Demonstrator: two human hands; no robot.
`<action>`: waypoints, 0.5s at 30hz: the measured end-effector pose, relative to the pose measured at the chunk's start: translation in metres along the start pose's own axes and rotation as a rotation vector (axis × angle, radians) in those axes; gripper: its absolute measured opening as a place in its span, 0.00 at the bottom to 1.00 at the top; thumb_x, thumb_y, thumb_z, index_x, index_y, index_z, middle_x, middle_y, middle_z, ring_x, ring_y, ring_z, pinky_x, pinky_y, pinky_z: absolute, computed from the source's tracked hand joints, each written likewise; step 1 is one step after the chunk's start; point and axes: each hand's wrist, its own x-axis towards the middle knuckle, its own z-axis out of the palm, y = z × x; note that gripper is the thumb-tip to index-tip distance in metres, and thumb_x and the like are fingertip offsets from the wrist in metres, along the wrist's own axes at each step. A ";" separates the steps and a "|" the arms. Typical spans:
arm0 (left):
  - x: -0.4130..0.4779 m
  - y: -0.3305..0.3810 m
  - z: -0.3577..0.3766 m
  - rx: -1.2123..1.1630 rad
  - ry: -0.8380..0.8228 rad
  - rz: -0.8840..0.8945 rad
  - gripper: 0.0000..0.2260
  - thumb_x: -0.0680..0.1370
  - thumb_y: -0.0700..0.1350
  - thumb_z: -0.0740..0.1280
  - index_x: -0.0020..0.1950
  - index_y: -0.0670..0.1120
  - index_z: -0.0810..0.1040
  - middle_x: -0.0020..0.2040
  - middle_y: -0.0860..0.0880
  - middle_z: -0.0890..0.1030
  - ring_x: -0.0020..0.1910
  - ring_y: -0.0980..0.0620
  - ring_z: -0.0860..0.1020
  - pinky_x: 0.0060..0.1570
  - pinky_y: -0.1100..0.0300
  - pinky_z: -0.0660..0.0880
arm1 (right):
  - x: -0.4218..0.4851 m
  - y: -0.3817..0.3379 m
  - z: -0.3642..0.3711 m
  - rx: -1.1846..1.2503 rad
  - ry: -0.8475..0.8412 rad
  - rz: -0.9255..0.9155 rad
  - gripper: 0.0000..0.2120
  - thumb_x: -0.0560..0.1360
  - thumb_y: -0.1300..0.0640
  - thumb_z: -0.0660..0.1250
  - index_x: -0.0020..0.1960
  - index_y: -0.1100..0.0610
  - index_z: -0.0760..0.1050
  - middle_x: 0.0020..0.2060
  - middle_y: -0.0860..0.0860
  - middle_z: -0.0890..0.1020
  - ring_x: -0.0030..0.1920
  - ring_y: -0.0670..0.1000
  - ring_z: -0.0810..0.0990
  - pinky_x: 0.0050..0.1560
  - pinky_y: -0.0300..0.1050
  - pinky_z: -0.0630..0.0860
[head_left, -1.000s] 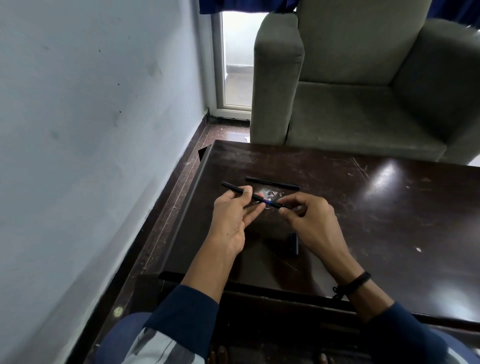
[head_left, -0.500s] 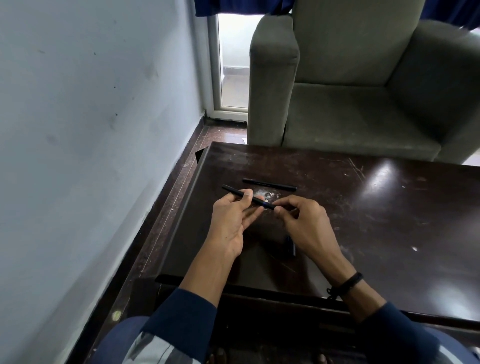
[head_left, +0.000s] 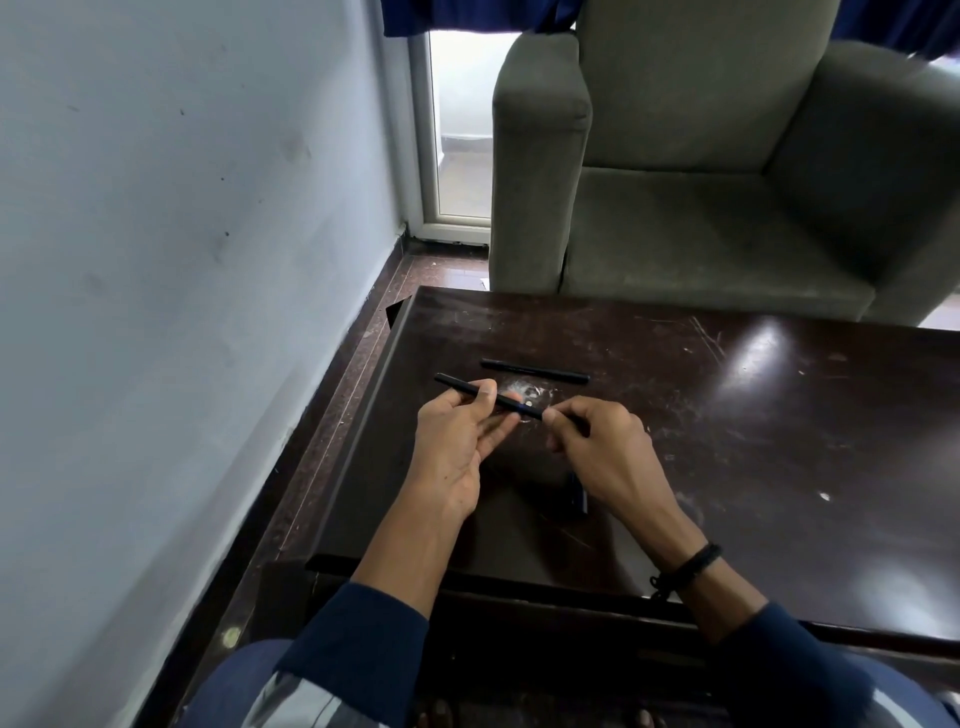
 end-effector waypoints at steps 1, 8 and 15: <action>0.000 0.000 0.000 0.001 0.002 0.000 0.09 0.81 0.38 0.67 0.59 0.35 0.79 0.56 0.36 0.84 0.53 0.45 0.85 0.49 0.56 0.84 | 0.000 -0.001 0.000 -0.006 -0.007 0.001 0.10 0.82 0.48 0.66 0.44 0.49 0.81 0.36 0.46 0.84 0.33 0.46 0.80 0.40 0.52 0.79; -0.001 -0.001 0.000 0.003 -0.013 -0.010 0.08 0.81 0.38 0.67 0.58 0.35 0.80 0.55 0.37 0.85 0.52 0.45 0.86 0.47 0.58 0.83 | 0.000 -0.001 0.003 0.015 0.051 -0.021 0.02 0.79 0.51 0.72 0.48 0.48 0.82 0.36 0.43 0.83 0.38 0.42 0.81 0.43 0.47 0.80; -0.001 0.001 -0.001 0.003 -0.009 -0.004 0.08 0.81 0.38 0.67 0.57 0.36 0.80 0.54 0.37 0.85 0.52 0.45 0.86 0.48 0.57 0.83 | -0.001 -0.002 0.002 0.049 0.036 -0.017 0.06 0.76 0.45 0.73 0.50 0.44 0.80 0.39 0.44 0.83 0.38 0.43 0.81 0.40 0.44 0.79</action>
